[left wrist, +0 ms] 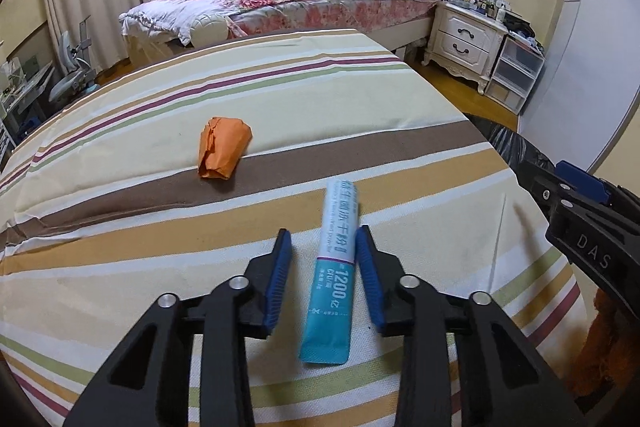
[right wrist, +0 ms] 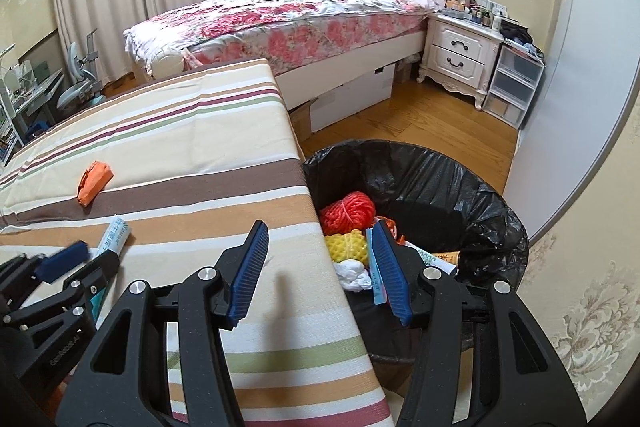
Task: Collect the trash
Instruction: 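Move the open left tool around the teal toothpaste tube, then close the left tool on the teal tube while the right tool grasps the orange bag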
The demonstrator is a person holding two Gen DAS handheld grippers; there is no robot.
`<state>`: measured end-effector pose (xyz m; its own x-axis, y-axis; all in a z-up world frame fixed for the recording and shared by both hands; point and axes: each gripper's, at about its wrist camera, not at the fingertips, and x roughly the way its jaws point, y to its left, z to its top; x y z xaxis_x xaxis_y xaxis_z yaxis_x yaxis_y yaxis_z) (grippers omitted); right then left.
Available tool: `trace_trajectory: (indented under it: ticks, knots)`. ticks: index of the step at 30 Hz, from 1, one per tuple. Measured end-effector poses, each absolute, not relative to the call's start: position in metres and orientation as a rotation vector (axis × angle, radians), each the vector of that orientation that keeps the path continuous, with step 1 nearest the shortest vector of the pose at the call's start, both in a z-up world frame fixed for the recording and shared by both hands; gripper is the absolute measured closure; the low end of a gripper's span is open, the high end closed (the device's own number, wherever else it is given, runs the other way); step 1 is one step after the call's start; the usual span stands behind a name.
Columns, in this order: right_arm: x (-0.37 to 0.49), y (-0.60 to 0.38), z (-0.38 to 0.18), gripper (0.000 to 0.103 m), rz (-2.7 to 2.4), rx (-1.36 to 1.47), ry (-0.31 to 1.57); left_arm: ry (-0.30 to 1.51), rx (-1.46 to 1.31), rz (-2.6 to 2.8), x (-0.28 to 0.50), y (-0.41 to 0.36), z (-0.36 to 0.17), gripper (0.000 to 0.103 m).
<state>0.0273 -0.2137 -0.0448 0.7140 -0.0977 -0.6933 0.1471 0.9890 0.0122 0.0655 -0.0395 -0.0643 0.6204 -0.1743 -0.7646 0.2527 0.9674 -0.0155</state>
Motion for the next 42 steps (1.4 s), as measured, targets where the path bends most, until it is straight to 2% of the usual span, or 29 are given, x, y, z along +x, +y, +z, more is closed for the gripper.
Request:
trace_trajectory:
  ticks: [1,11,30,42]
  knots:
    - [0.027,-0.212,-0.045,0.05,-0.132,0.066,0.765,0.868,0.1,-0.263,0.064,-0.04,-0.065,0.085]
    - [0.034,-0.18,-0.045,0.05,-0.047,0.035,0.783,0.815,0.053,-0.219,0.052,-0.011,-0.052,0.085]
    - [0.09,-0.062,-0.039,0.049,0.213,-0.009,0.84,0.798,-0.062,0.098,0.064,0.127,-0.046,0.085]
    - [0.12,-0.03,-0.051,0.049,0.216,-0.021,0.894,0.811,-0.102,0.158,0.07,0.162,-0.051,0.085]
